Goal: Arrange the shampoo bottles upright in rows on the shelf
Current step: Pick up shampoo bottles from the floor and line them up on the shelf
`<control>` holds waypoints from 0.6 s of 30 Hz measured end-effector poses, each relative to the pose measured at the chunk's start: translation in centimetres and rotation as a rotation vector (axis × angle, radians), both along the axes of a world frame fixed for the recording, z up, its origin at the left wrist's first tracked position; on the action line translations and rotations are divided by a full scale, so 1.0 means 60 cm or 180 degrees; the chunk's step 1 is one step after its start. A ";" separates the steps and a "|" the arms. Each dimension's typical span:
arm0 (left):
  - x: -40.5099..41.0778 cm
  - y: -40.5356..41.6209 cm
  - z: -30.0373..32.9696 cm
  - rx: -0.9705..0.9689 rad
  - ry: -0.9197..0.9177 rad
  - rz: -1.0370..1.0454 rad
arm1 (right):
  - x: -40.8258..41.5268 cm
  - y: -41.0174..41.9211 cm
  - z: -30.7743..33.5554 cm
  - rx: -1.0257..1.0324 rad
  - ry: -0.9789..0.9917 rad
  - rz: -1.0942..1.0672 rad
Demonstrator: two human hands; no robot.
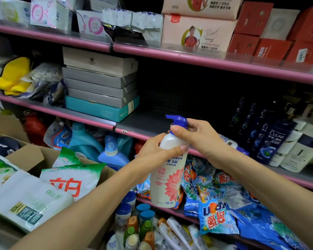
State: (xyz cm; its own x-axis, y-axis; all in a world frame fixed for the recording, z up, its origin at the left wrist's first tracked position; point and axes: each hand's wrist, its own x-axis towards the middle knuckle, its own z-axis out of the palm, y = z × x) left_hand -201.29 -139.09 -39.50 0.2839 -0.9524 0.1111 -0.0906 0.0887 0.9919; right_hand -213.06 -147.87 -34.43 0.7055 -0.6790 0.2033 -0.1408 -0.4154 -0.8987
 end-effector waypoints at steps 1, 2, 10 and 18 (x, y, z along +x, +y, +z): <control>-0.003 -0.001 -0.001 0.0002 -0.0040 0.0075 | 0.000 0.004 -0.002 -0.0040 -0.0059 -0.0080; -0.006 -0.002 -0.002 0.0001 -0.0081 0.0150 | -0.001 0.008 -0.005 -0.0064 -0.0112 -0.0153; -0.009 -0.005 0.001 0.0035 -0.0357 0.0256 | -0.006 0.014 -0.006 -0.0019 -0.0218 -0.0254; 0.012 0.001 0.003 0.0077 -0.0069 -0.0248 | -0.008 0.009 0.001 0.0103 -0.0310 0.0259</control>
